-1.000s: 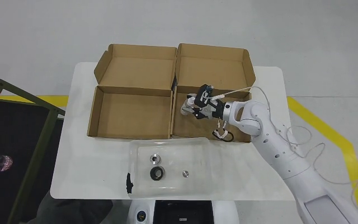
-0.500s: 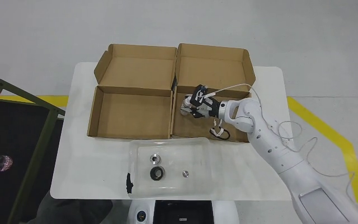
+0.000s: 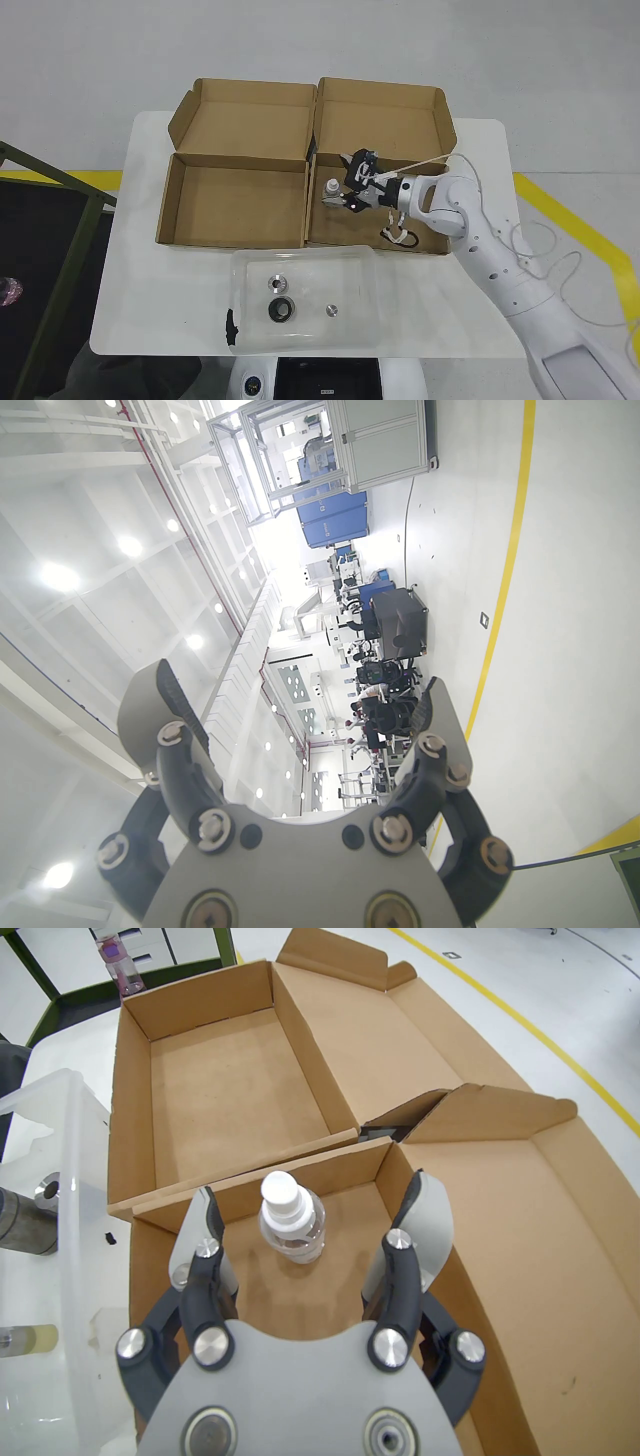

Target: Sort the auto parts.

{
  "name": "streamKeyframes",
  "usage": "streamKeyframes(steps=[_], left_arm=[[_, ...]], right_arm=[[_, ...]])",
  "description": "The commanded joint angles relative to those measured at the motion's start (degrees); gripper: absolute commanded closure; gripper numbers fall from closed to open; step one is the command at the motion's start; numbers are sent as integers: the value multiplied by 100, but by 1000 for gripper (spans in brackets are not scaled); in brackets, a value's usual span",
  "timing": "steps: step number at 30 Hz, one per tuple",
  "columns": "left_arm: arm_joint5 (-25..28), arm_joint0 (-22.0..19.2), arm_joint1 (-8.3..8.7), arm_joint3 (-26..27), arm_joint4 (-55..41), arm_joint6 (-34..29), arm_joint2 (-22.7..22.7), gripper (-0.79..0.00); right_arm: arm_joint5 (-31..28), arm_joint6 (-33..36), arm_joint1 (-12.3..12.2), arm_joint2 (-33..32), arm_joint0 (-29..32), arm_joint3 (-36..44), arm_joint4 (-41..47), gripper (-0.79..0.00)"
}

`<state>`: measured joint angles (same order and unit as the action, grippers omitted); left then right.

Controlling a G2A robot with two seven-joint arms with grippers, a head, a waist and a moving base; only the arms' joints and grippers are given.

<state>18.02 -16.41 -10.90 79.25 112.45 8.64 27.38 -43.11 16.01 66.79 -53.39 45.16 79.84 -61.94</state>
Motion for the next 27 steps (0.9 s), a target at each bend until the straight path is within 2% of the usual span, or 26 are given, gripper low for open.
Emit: streamKeyframes(steps=[1,10,17,19,27], left_arm=[[0,0,0,0,0,0,0,-785],[0,0,0,0,0,0,0,-785],[0,0,0,0,0,0,0,-785],[0,0,0,0,0,0,0,-785],[0,0,0,0,0,0,0,-785]], right_arm=[[-62,110,-53,-145,121,326,-28,-622],[-292,526,-231,-634,661,1541,81,-665],[-403,843,-314,-783,1003,2260,215,-680],[-413,951,-335,-789,1125,2445,227,-717],[-481,1296,-410,-770,1572,3022,323,-699]])
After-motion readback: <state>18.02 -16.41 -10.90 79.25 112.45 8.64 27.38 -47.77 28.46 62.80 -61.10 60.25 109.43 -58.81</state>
